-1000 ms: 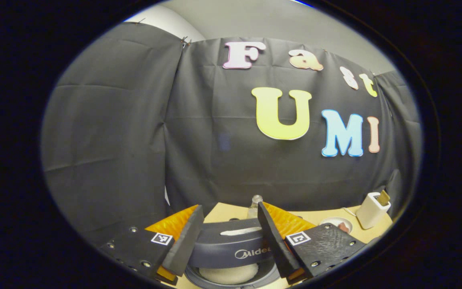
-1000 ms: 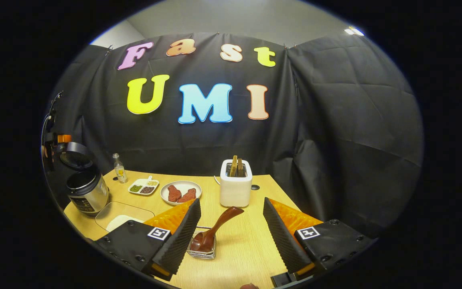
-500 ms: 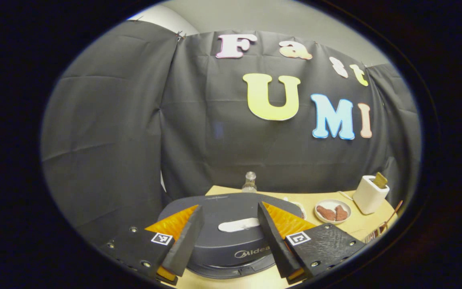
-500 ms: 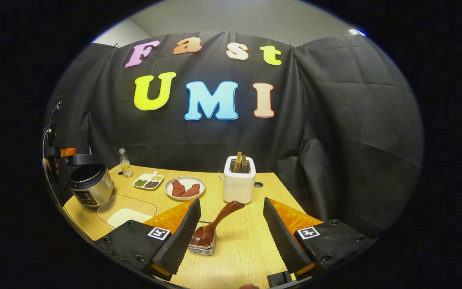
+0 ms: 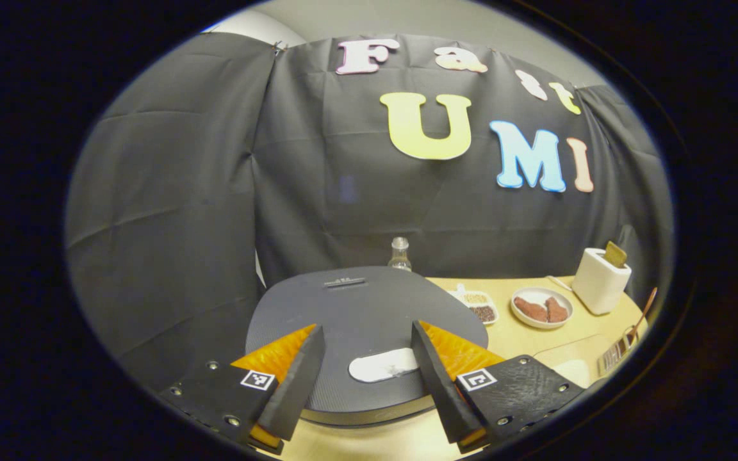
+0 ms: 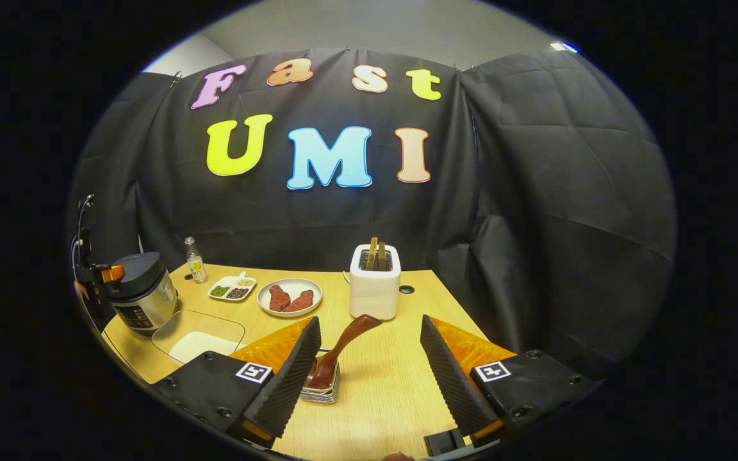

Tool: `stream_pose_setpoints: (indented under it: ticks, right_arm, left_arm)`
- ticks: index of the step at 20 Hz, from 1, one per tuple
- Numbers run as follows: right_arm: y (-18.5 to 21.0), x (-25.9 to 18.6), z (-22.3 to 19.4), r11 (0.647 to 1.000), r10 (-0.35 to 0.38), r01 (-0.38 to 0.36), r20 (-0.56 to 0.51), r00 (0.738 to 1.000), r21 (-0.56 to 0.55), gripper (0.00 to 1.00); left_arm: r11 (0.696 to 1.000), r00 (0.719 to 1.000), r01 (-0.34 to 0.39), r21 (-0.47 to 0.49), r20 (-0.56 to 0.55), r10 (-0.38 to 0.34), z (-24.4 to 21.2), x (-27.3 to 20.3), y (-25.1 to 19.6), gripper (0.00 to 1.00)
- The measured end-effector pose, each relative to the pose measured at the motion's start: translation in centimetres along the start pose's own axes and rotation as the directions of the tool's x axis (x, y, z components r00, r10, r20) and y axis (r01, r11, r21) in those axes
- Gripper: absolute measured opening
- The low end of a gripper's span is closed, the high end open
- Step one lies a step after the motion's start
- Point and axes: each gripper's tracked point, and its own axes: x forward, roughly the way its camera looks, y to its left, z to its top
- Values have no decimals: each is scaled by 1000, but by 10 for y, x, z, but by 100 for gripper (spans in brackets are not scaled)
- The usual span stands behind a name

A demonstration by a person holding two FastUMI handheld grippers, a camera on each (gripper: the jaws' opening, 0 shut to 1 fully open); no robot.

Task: Close the left gripper, press the button to open the rice cooker; take a wooden spoon from the chopstick holder with the right hand, scoop a spoonful of rice and pour it into the rice cooker, then put the wooden spoon back into the chopstick holder.

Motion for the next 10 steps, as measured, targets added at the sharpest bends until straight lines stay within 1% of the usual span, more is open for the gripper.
stream_pose_setpoints:
  ticks: [1, 2, 5, 6, 10]
  right_arm:
    - [0, 1, -1, 1000, -2, 2, -3, 1000, -2, 94]
    - [0, 2, -1, 1000, -2, 2, -5, 1000, -5, 99]
    - [4, 5, -2, 1000, 0, 0, -7, 1000, -7, 99]
    - [6, 6, -3, 1000, 2, -2, -10, 1000, -7, 99]
    - [12, 13, -8, 1000, 8, -9, -28, 1000, -6, 99]
  left_arm:
    - [1000, 1000, -2, -2, 8, 2, 1, -1, 0, 89]
    - [1000, 1000, -3, -13, 8, 3, 0, -1, 1, 86]
    - [1000, 1000, -3, -21, 22, 4, -1, 0, 0, 91]
    - [1000, 1000, -6, -25, 20, 6, -2, -1, 1, 89]
    - [999, 1000, -9, -44, -17, 8, -10, 1, 0, 89]
